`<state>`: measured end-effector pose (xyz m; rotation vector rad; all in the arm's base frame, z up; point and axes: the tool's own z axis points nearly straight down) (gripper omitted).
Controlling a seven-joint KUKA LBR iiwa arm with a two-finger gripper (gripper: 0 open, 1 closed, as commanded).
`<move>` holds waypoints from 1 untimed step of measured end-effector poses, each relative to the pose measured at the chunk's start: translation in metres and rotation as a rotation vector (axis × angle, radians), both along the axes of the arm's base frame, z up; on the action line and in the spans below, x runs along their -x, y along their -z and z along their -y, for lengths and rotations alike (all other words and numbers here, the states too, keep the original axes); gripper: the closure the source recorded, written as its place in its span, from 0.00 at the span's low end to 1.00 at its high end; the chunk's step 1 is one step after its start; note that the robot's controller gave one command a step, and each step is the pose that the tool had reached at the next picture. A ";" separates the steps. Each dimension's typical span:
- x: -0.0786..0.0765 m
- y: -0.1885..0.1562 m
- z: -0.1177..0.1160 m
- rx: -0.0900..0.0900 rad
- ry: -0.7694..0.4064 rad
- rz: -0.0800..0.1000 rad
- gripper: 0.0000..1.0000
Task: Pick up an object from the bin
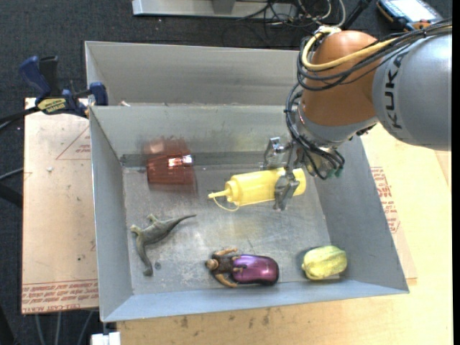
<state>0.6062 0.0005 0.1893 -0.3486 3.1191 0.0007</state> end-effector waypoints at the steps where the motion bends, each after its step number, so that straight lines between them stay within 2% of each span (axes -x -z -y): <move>1: -0.006 -0.043 0.010 -0.001 -0.006 -0.007 1.00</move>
Offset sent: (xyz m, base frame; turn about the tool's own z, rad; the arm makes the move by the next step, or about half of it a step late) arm 0.0262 -0.0412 0.0812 -0.2317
